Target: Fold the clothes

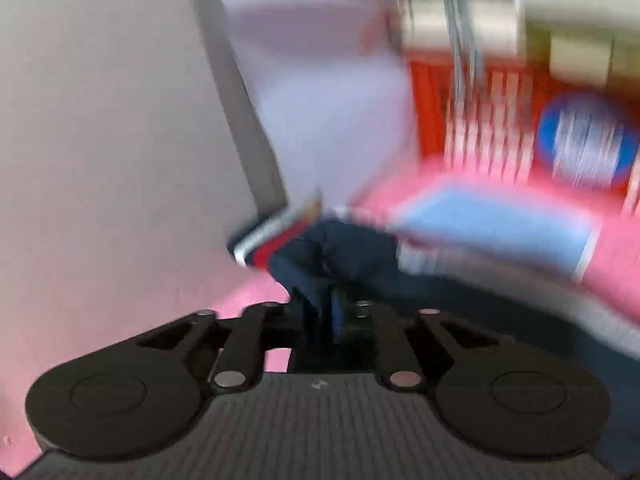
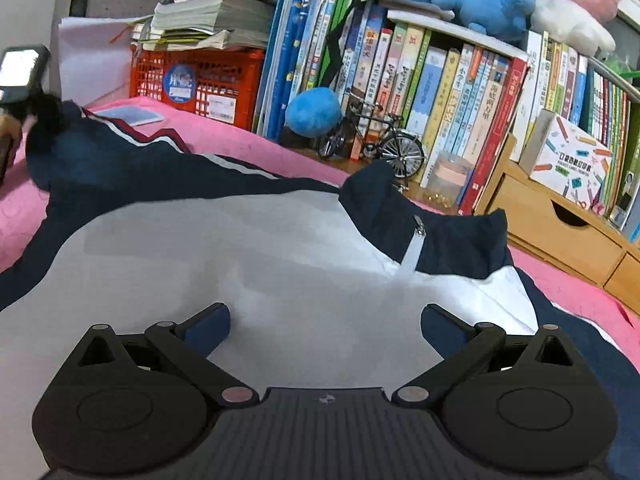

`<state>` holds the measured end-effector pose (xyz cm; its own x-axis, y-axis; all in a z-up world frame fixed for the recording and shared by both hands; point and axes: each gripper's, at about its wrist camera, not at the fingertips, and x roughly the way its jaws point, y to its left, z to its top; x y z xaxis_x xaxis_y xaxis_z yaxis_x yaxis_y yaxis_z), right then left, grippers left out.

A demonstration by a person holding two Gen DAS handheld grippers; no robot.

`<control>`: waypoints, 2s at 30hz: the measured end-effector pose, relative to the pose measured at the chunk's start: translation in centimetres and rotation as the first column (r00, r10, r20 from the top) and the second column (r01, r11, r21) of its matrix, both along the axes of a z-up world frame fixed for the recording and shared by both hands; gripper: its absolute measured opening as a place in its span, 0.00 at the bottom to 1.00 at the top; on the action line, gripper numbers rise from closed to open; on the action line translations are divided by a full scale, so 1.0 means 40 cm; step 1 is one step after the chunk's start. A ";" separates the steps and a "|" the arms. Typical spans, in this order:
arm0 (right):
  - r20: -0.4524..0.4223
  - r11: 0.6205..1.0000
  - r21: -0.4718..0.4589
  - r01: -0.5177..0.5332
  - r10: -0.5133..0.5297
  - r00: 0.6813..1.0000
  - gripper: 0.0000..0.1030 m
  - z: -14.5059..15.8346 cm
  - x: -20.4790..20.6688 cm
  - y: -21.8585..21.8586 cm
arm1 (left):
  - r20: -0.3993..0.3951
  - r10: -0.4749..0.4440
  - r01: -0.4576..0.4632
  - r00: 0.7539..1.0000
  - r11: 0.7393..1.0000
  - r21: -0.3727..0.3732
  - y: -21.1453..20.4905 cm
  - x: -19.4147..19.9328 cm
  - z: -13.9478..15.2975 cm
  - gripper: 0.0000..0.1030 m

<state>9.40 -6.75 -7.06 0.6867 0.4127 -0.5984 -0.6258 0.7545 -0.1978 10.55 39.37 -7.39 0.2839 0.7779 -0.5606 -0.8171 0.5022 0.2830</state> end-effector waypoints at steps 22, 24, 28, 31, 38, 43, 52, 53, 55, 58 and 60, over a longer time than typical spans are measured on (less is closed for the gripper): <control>-0.207 0.966 0.213 0.146 -0.102 0.973 0.41 0.006 0.052 -0.175 | 0.124 -0.858 0.863 0.499 0.504 0.017 -0.738 -0.179 0.168 0.99; -0.170 0.978 0.172 0.121 -0.092 0.981 0.41 0.004 0.031 -0.181 | 0.045 -0.908 0.908 0.416 0.418 0.025 -0.817 -0.189 0.133 1.00; -0.146 0.971 0.095 0.219 -0.204 0.968 0.44 -0.014 0.039 -0.251 | -0.173 -0.850 0.865 0.498 0.500 0.038 -0.823 -0.142 0.021 1.00; -0.117 0.920 0.065 0.386 -0.378 0.919 0.45 -0.024 0.058 -0.370 | -0.098 -0.797 0.798 0.596 0.601 -0.034 -0.695 -0.130 0.005 1.00; -0.192 0.801 0.232 0.552 -0.518 0.833 0.50 0.039 0.052 -0.528 | -0.090 -0.725 0.728 0.683 0.685 0.008 -0.667 -0.130 0.071 0.99; -0.154 0.936 0.224 0.271 -0.240 0.958 0.65 0.031 0.022 -0.336 | 0.057 -0.852 0.854 0.521 0.517 -0.062 -0.812 -0.090 0.126 1.00; -0.237 0.948 0.173 0.266 -0.222 0.946 0.34 -0.025 0.187 -0.211 | -0.221 -0.801 0.829 0.557 0.521 0.200 -0.930 -0.073 -0.021 1.00; -0.233 0.943 0.166 0.288 -0.246 0.941 0.33 -0.030 0.221 -0.215 | -0.230 -0.787 0.817 0.572 0.522 0.246 -0.923 -0.077 -0.036 1.00; -0.175 0.939 0.115 0.323 -0.301 0.937 0.32 -0.041 0.294 -0.202 | -0.205 -0.789 0.812 0.579 0.535 0.235 -0.899 -0.069 -0.035 1.00; -0.095 0.915 0.087 0.394 -0.386 0.917 0.42 -0.061 0.401 -0.217 | -0.151 -0.792 0.804 0.592 0.567 0.177 -0.859 -0.046 -0.032 1.00; -0.114 0.882 0.091 0.462 -0.452 0.885 0.70 -0.063 0.440 -0.259 | -0.127 -0.790 0.799 0.599 0.581 0.153 -0.843 -0.041 -0.031 1.00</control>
<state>26.98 -17.11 -9.59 0.7627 0.1331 -0.6330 -0.2165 0.9747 -0.0558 8.90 5.64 -8.64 0.8180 0.3363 -0.4666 -0.1015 0.8830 0.4584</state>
